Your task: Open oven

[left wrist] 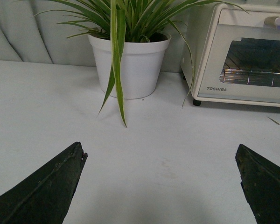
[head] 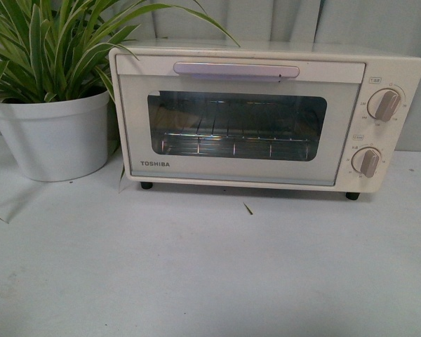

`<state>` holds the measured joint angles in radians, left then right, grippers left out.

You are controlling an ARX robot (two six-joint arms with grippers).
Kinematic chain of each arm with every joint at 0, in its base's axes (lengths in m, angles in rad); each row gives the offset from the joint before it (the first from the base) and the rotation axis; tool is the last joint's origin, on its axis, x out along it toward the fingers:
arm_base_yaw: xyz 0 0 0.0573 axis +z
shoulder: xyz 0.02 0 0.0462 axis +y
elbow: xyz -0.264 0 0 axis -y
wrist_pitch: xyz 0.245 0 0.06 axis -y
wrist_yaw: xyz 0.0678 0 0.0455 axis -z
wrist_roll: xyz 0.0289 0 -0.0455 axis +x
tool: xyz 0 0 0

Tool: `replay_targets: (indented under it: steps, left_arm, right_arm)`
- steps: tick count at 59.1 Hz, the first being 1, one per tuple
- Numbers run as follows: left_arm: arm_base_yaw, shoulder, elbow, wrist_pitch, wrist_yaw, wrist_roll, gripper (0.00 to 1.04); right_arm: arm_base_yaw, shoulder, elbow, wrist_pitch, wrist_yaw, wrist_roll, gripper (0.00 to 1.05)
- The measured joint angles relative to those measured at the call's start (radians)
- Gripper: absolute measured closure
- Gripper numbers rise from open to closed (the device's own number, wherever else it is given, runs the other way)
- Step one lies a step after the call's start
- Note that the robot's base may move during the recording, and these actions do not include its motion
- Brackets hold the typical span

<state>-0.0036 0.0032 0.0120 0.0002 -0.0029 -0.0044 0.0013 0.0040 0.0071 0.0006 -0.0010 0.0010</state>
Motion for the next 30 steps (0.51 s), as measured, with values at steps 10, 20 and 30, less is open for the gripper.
replay_targets:
  steps: [10, 20, 30]
  left_arm:
    - [0.0, 0.0, 0.0, 0.0, 0.0, 0.0, 0.06]
    - [0.0, 0.0, 0.0, 0.0, 0.0, 0.0, 0.06]
    - [0.0, 0.0, 0.0, 0.0, 0.0, 0.0, 0.06]
  right_arm:
    - [0.0, 0.0, 0.0, 0.0, 0.0, 0.0, 0.09]
    - [0.0, 0.0, 0.0, 0.0, 0.0, 0.0, 0.09]
    - [0.0, 0.0, 0.0, 0.0, 0.0, 0.0, 0.09]
